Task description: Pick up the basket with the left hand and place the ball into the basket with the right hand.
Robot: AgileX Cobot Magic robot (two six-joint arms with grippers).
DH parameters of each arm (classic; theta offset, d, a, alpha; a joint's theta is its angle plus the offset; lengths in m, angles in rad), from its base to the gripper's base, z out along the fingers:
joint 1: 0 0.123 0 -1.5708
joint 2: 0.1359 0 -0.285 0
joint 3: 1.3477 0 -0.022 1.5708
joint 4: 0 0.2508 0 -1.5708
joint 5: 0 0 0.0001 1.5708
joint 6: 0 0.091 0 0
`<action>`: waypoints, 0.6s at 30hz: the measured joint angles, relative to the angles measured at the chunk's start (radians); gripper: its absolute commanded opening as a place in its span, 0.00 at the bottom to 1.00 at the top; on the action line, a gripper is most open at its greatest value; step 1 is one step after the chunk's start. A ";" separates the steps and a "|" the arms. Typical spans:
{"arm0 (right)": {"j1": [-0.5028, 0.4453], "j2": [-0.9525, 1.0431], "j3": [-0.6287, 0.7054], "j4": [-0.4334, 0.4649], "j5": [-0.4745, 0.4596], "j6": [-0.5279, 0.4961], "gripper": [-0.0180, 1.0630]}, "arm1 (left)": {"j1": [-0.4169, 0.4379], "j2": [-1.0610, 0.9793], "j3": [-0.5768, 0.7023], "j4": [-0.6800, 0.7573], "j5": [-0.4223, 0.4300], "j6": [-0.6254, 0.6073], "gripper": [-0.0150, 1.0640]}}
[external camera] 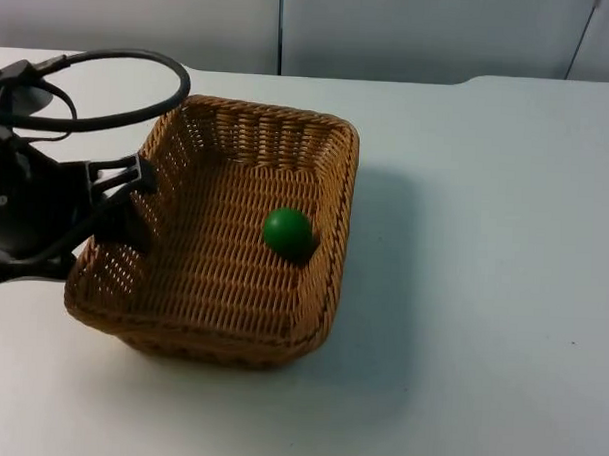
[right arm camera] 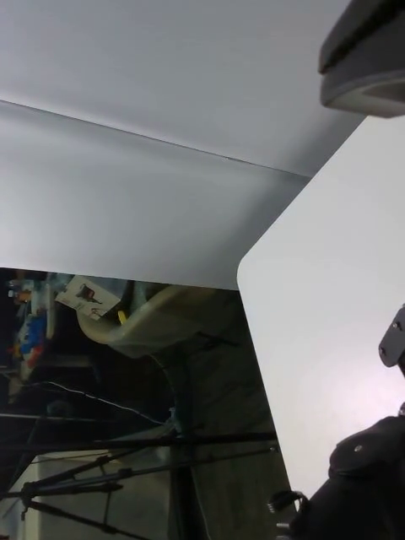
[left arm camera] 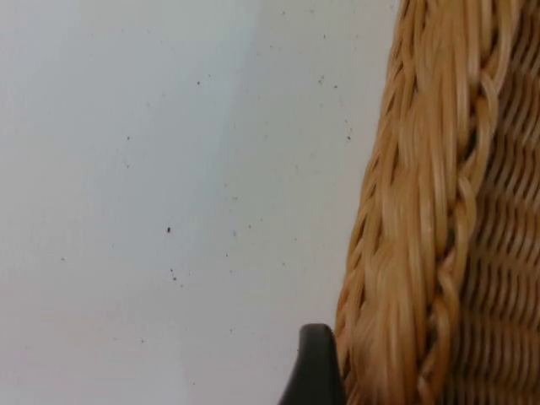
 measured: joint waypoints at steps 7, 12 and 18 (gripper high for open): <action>0.000 0.000 0.000 0.000 0.000 0.000 0.01 | 0.087 -0.007 0.000 0.068 0.032 0.000 0.61; 0.000 0.000 0.000 0.000 -0.004 0.000 0.01 | 0.171 -0.089 0.000 0.122 0.091 0.000 0.41; 0.000 0.000 0.000 0.000 -0.012 0.013 0.01 | 0.195 -0.284 0.000 0.198 0.168 -0.002 0.01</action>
